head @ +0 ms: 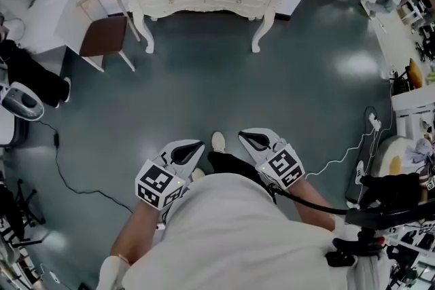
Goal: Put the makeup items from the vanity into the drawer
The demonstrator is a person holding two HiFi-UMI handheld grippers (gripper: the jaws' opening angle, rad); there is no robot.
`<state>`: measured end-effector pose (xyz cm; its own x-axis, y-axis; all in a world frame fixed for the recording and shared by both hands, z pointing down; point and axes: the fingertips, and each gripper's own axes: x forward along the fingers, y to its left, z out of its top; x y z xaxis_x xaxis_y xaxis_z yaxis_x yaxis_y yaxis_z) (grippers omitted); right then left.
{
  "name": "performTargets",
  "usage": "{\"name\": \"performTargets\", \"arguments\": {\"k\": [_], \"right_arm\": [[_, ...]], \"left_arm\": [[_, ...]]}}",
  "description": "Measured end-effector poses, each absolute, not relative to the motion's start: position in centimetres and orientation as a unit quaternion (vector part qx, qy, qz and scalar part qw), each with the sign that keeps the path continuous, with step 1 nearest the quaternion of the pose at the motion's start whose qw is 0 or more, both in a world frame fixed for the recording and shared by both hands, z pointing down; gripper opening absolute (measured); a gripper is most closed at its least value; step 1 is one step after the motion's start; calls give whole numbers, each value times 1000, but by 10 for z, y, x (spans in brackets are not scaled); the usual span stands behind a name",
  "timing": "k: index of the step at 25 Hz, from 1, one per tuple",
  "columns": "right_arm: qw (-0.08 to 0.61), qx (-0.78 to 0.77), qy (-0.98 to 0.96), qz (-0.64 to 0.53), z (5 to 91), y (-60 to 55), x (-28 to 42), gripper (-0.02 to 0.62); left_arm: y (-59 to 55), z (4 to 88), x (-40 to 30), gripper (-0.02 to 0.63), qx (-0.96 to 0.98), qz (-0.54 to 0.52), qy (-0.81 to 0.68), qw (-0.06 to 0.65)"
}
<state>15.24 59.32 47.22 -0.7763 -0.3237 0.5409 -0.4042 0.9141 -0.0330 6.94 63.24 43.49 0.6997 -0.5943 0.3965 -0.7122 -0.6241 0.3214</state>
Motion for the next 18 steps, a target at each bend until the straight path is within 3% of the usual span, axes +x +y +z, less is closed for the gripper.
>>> {"name": "performTargets", "arguments": {"k": [18], "right_arm": [[232,178,-953,75,480,328,161,34]], "left_arm": [[383,424,94,3,882,181,-380,214]]}}
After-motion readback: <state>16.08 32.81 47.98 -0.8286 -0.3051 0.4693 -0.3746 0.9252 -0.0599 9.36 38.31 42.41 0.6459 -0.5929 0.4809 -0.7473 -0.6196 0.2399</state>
